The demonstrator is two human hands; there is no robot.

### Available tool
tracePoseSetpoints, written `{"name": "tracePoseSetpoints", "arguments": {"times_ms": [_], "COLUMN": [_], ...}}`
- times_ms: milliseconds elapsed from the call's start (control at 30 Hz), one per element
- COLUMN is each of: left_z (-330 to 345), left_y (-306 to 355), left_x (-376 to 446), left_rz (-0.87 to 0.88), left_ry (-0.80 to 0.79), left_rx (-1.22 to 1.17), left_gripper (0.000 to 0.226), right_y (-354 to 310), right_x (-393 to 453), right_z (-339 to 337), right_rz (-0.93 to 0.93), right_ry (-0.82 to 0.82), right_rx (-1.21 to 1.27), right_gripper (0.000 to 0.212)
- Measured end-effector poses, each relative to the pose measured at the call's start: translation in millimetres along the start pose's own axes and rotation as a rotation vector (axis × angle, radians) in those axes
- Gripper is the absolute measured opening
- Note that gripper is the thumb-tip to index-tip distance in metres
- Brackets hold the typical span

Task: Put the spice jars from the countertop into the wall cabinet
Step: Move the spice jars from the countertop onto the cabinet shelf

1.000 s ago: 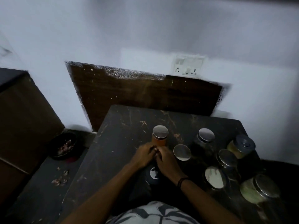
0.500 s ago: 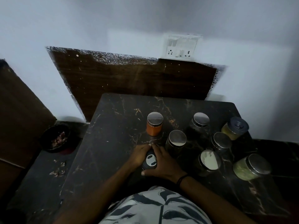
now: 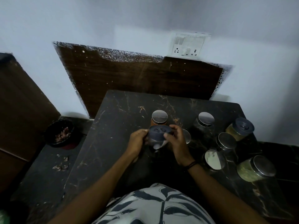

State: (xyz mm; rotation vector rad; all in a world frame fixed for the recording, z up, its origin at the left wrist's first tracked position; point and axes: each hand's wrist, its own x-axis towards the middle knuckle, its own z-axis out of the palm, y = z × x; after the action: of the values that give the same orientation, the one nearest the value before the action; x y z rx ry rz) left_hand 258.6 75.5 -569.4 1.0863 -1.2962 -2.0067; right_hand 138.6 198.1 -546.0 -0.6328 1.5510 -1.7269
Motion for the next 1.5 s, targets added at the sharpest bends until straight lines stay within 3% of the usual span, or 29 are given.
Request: {"name": "tracePoseSetpoints", "arguments": {"times_ms": [100, 200, 300, 433, 800, 1067, 1267, 1500], "left_z": [2.3, 4.3, 6.1, 5.3, 7.0, 8.9, 32.0, 57.7], "left_y": [4.7, 7.8, 7.6, 3.0, 3.4, 29.4, 115.3, 212.3], "left_x": [-7.1, -10.3, -14.1, -18.9, -18.8, -4.2, 6.7, 8.9], "left_rz": [0.03, 0.046, -0.007, -0.106, -0.126, -0.057, 0.134, 0.375], "left_ry": [-0.043, -0.065, -0.133, -0.202, -0.185, -0.16, -0.176, -0.174], "left_rx": [-0.081, -0.137, -0.191, -0.194, -0.209, -0.257, -0.274, -0.218], "left_gripper": [0.031, 0.017, 0.009, 0.03, 0.058, 0.061, 0.069, 0.042], "right_y": [-7.1, -6.7, -3.6, 2.1, 12.6, -18.5, -95.2, -182.1], "right_x": [7.9, 8.9, 6.9, 4.3, 4.5, 8.8, 40.0, 68.0], "right_z": [4.0, 4.4, 4.7, 6.2, 5.7, 13.2, 33.2, 54.2], "right_rz": [0.119, 0.213, 0.306, 0.351, 0.424, 0.259, 0.039, -0.17], "right_ry": [0.065, 0.086, 0.036, 0.021, -0.008, -0.096, -0.122, -0.053], "right_rx": [0.247, 0.334, 0.443, 0.434, 0.413, 0.393, 0.29, 0.285], "right_gripper": [0.031, 0.05, 0.052, 0.061, 0.069, 0.045, 0.049, 0.038]}}
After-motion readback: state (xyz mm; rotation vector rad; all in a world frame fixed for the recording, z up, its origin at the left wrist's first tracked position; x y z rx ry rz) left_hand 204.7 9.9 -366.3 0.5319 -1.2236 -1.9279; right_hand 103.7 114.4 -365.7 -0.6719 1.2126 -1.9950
